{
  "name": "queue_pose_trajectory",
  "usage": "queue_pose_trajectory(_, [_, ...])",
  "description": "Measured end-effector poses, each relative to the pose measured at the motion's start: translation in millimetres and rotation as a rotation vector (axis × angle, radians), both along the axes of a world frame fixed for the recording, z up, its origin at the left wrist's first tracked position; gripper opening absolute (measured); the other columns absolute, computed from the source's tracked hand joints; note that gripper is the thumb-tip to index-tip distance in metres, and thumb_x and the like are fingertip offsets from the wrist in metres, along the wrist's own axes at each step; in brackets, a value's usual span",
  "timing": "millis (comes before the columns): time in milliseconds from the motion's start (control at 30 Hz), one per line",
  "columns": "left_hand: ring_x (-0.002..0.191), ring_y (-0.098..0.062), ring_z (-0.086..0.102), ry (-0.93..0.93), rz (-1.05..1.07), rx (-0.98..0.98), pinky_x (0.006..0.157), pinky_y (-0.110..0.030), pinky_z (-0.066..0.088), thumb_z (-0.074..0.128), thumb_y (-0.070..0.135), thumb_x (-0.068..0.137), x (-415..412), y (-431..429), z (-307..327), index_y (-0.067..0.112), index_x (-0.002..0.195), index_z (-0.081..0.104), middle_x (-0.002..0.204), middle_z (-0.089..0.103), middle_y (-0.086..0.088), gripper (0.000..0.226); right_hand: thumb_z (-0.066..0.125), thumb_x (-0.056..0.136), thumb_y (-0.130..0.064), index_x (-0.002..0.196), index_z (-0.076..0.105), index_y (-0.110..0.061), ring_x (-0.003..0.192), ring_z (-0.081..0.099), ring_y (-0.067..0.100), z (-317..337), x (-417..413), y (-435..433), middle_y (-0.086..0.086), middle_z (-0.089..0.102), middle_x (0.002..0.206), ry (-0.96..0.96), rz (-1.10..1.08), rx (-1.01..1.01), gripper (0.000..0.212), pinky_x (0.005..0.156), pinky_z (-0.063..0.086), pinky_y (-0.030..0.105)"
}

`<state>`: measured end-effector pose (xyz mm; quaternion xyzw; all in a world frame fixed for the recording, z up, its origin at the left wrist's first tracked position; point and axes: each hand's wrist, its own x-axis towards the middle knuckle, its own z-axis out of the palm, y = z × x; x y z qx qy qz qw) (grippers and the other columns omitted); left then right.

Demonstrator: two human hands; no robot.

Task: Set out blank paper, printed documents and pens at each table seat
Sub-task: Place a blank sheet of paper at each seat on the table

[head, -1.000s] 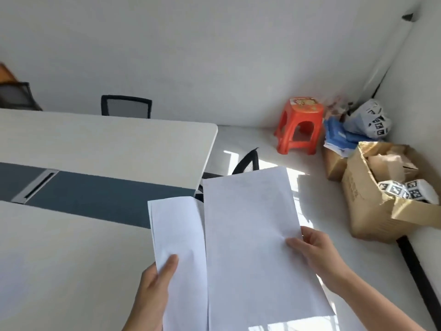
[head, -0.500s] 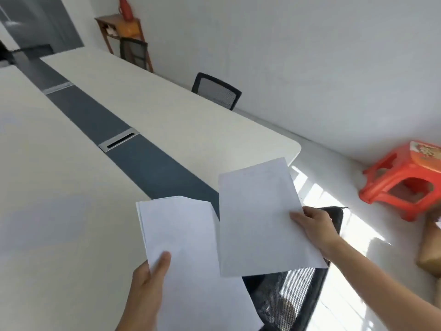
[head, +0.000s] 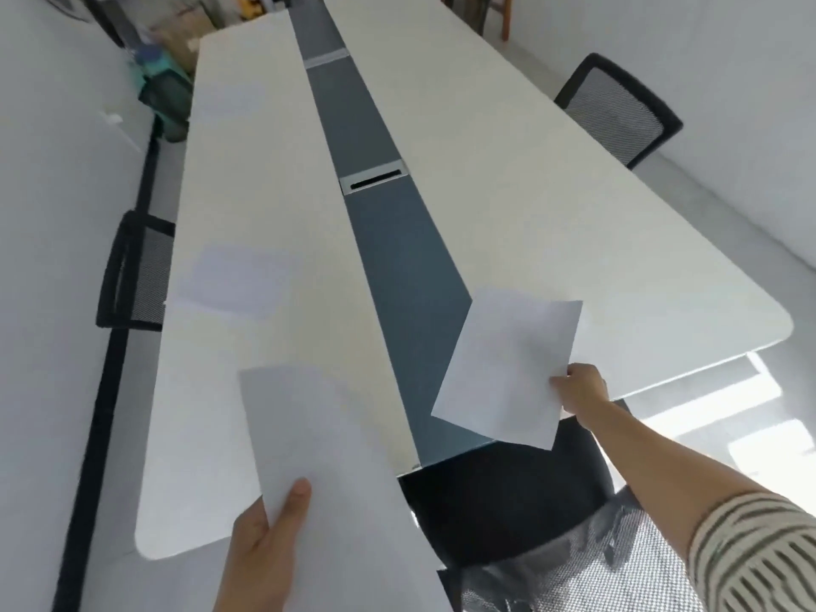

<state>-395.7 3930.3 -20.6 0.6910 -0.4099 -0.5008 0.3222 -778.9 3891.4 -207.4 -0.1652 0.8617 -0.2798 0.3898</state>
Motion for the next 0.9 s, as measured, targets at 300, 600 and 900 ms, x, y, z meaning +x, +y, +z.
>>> queue_pose_trajectory(300, [0.088, -0.032, 0.072, 0.159, -0.095, 0.056, 0.086, -0.049, 0.053, 0.076, 0.029, 0.078, -21, 14, 16, 0.016, 0.081, 0.079, 0.086, 0.078, -0.009, 0.014, 0.063, 0.088, -0.027, 0.130, 0.055, -0.015, 0.115, 0.059, 0.030, 37, 8, 25, 0.008, 0.063, 0.127, 0.127, 0.156, 0.032, 0.044, 0.093, 0.051, 0.041])
queue_pose_trajectory(600, [0.076, -0.028, 0.074, 0.418, -0.577, 0.131, 0.064, -0.037, 0.059, 0.065, 0.031, 0.076, -101, 3, 41, 0.014, 0.081, 0.079, 0.087, 0.076, -0.017, 0.024, 0.048, 0.094, -0.056, 0.118, 0.065, -0.018, 0.102, 0.071, 0.023, 140, 64, 142, 0.006, 0.074, 0.111, -0.648, -0.106, -0.272, 0.048, 0.091, 0.054, 0.042])
queue_pose_trajectory(900, [0.098, -0.023, 0.072, 0.383, -0.816, 0.118, 0.098, -0.047, 0.049, 0.064, 0.033, 0.077, -206, 42, 38, 0.010, 0.105, 0.072, 0.101, 0.076, -0.007, 0.037, 0.064, 0.088, -0.039, 0.114, 0.070, -0.007, 0.092, 0.072, 0.028, 187, 7, 247, 0.017, 0.072, 0.113, -0.682, -0.230, -0.628, 0.041, 0.069, 0.056, 0.032])
